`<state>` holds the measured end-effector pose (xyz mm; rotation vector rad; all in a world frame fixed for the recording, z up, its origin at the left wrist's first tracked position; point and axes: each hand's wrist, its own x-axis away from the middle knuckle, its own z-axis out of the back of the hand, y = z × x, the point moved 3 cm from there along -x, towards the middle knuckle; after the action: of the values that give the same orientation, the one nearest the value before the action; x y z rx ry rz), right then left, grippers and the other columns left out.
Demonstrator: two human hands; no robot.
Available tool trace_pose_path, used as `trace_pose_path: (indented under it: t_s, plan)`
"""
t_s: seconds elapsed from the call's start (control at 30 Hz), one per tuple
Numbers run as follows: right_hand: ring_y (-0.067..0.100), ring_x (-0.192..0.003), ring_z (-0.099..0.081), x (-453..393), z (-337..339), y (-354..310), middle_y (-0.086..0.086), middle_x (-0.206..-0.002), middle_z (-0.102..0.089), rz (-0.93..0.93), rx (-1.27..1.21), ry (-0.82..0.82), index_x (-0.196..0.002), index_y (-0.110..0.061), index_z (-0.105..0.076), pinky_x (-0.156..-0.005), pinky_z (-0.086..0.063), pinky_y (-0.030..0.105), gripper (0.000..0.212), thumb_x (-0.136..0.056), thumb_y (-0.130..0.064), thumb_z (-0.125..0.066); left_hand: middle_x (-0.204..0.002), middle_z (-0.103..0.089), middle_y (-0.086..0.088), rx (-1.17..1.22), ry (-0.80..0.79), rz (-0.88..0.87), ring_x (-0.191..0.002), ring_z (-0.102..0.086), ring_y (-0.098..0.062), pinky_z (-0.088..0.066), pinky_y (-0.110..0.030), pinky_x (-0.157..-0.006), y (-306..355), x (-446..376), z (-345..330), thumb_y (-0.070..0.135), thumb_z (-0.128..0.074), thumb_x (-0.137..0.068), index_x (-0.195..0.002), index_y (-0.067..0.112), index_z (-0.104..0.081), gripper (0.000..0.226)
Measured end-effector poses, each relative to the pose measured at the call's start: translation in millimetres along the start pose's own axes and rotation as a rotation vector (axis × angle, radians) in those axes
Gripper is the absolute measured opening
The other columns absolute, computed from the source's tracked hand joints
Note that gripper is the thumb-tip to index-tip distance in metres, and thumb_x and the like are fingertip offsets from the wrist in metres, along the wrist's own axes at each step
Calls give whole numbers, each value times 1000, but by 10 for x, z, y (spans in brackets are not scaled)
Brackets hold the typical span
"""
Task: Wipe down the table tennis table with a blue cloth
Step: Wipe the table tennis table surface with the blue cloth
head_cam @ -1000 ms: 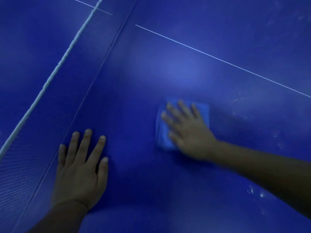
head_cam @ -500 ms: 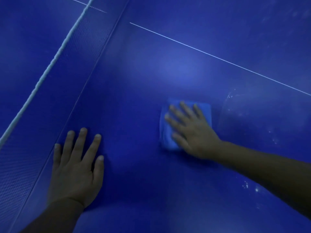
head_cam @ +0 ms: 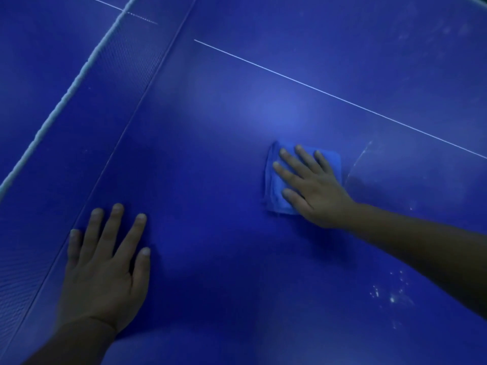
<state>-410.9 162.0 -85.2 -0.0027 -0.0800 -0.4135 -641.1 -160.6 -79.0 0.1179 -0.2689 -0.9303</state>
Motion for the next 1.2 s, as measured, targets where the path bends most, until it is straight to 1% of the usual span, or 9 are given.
trace_pose_path:
  t_s: [0.1,0.23,0.3,0.53,0.77,0.87,1.0,1.1,1.2]
  plan:
    - [29,-151,-18,-209,48,425,3,-163,-27,36,1,-32,-153,-22,-37,-118,-13,54,62,-100,-52,-24,-162,-24,-8,1,3,0,-152,-11,-29,8,-39,-121,-4,2,4,48,-25,-97,-151,22,-36,61]
    - [34,-152,-14,-707,157,1383,2,-167,-16,-693,-97,38,-158,-26,-23,-118,-12,58,60,-103,-49,-23,-161,-26,-9,3,17,-3,-151,-12,-30,11,-35,-121,3,-1,7,46,-27,-96,-150,22,-36,60]
    - [31,-153,-9,-719,163,1389,-2,-167,-12,-796,-154,45,-158,-29,-19,-119,-9,59,58,-104,-49,-24,-161,-26,-9,-1,19,-5,-151,-11,-29,11,-35,-121,0,-1,11,46,-27,-96,-151,22,-35,60]
    - [23,-152,-13,-67,-5,157,-1,-164,-24,38,-21,-37,-155,-27,-33,-120,-9,52,59,-103,-52,-22,-162,-21,-6,-6,1,0,-152,-9,-27,11,-37,-122,-2,4,6,47,-28,-96,-152,23,-34,61]
    - [29,-153,-9,-587,140,1263,-2,-167,-13,-746,-137,17,-158,-29,-21,-120,-8,57,56,-105,-47,-27,-163,-19,-6,-3,10,-2,-153,-7,-27,7,-40,-122,4,2,3,48,-24,-96,-152,24,-30,61]
    - [33,-152,-15,-292,102,629,1,-166,-19,-581,-78,17,-157,-24,-27,-118,-13,59,63,-100,-49,-21,-163,-18,-6,7,0,5,-153,-4,-26,9,-39,-122,-3,2,10,49,-23,-96,-152,24,-30,62]
    - [38,-150,-22,701,-14,-681,5,-164,-24,-73,-69,-9,-155,-26,-32,-115,-19,65,58,-101,-46,-29,-164,-18,-6,18,2,1,-153,-4,-26,11,-38,-122,-1,7,6,49,-22,-97,-153,23,-31,63]
    - [36,-150,-21,841,-18,-716,2,-164,-24,246,-64,-70,-155,-31,-30,-118,-13,61,55,-103,-48,-32,-164,-19,-7,11,2,-5,-153,-4,-27,9,-39,-122,-10,14,0,49,-22,-97,-153,22,-32,63]
    - [44,-144,-33,164,94,79,12,-157,-37,-112,-36,30,-151,-21,-39,-111,-23,67,57,-99,-43,-33,-164,-17,-6,5,15,-4,-153,-1,-24,10,-39,-122,-11,11,-9,50,-21,-97,-154,24,-30,63]
